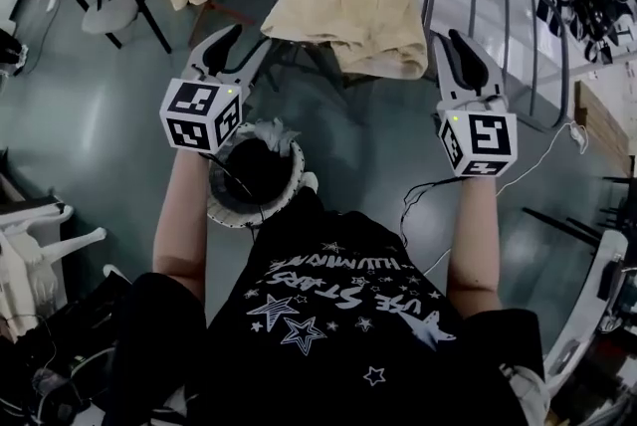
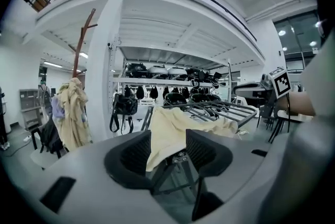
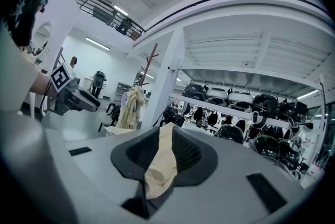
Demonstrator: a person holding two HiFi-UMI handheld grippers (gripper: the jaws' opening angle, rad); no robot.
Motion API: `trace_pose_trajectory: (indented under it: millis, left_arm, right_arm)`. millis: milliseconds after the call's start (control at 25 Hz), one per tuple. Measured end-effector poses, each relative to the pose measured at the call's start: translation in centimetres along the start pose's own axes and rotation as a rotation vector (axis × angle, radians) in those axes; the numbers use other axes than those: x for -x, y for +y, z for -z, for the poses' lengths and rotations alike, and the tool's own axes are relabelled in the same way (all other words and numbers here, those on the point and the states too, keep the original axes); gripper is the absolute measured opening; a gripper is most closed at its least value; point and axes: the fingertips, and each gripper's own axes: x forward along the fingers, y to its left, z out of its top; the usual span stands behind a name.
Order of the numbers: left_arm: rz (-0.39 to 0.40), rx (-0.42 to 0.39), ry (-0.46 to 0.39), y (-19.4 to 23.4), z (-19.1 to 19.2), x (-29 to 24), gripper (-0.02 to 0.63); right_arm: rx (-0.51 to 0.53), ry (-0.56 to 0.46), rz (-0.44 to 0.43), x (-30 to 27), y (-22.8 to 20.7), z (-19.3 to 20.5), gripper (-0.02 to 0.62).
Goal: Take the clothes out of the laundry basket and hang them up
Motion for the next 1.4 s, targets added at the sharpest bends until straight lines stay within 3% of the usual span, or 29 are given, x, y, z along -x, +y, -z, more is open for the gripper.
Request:
trace_pose_trajectory:
  millis: [160,400,520,920,1160,1400]
  left_arm:
    - [-0.038,0.036,-0.005,-3.3,2.0,2.6,0.197]
    - [-0.105,0.07,0.043,-9.1,6.4,7.1,0.069]
    - [-0.142,0.083,0.075,-11.0,8.6,9.6,0.035]
    - [-0.241,0.121,0.199,-14.6,15.9,18.1,0.017]
    - [-0.272,0.127,0.262,-13.9,18.7,19.9,0.017]
    - [-0.276,0.159,0.308,-11.8,22.4,20.1,0.018]
  right_arm:
    - [-0.001,-0.015,0.012,3.5,1.1,1.3,0.04]
    - [-0.082,0.008,-0.097,9.5,4.6,5.1,0.026]
    - [-0.147,0.043,-0.146,11.8,6.8,7.5,0.021]
    - [-0.313,0.19,-0.292,15.6,14.8,14.9,0.015]
    - [-0.332,0.322,-0.303,15.8,17.9,19.0,0.014]
    - [-0.281,0.451,-0.307,14.8,22.6,23.3,0.014]
